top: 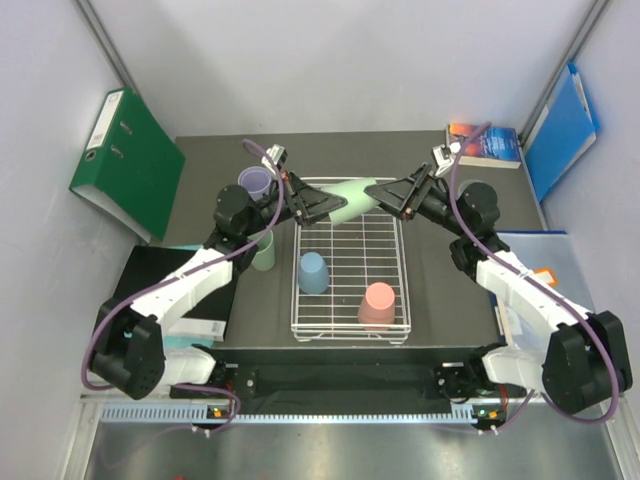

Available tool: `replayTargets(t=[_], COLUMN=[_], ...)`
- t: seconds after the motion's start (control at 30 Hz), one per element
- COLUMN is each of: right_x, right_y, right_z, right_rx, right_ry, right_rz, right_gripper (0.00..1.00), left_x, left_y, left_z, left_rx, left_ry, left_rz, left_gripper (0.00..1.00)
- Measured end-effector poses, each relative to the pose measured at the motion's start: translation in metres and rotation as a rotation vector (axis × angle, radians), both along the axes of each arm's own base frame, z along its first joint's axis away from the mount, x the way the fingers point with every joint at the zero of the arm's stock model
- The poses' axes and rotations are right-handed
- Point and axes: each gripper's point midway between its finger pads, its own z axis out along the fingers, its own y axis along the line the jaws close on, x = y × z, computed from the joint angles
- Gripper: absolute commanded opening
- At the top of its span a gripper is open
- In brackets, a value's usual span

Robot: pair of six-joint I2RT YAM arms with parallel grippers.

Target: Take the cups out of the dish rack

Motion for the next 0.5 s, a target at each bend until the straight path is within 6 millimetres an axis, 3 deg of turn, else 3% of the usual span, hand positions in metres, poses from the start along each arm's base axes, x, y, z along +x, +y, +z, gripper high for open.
replayTargets(t=[0.07, 0.1, 0.13, 0.23, 0.4, 0.5], right_x=[0.0, 0.0, 0.0, 0.003, 0.02, 0.036], right_y=[0.0, 0.0, 0.0, -0.002, -0.017, -0.046], right_z=[-0.002, -0.001, -0.001, -0.003, -0.022, -0.025], right_rx=[-0.002, -0.003, -0.004, -0.034, -0.284, -0.453], right_ry=[0.016, 0.011, 0.01, 0.025, 0.077, 0.09], right_rz=[0.002, 0.003, 0.002, -0.013, -0.178, -0.348], right_gripper=[0.06, 0.19, 0.46, 0.79, 0.84, 0.84], left_x=[0.0, -0.001, 0.0, 0.004, 0.033, 0.059], left_y=[0.0, 0.0, 0.0, -0.001, 0.005, 0.033], left_z=[0.005, 0.007, 0.007, 0.005, 0.012, 0.034], left_rx=[-0.009, -0.006, -0.002, 0.038, 0.272, 0.461], left_ry=[-0.02, -0.028, -0.032, -0.026, -0.05, -0.097], left_rz=[-0.002, -0.005, -0.005, 0.006, 0.161, 0.375], left_gripper=[0.0, 0.0, 0.0, 0.0, 0.0, 0.0])
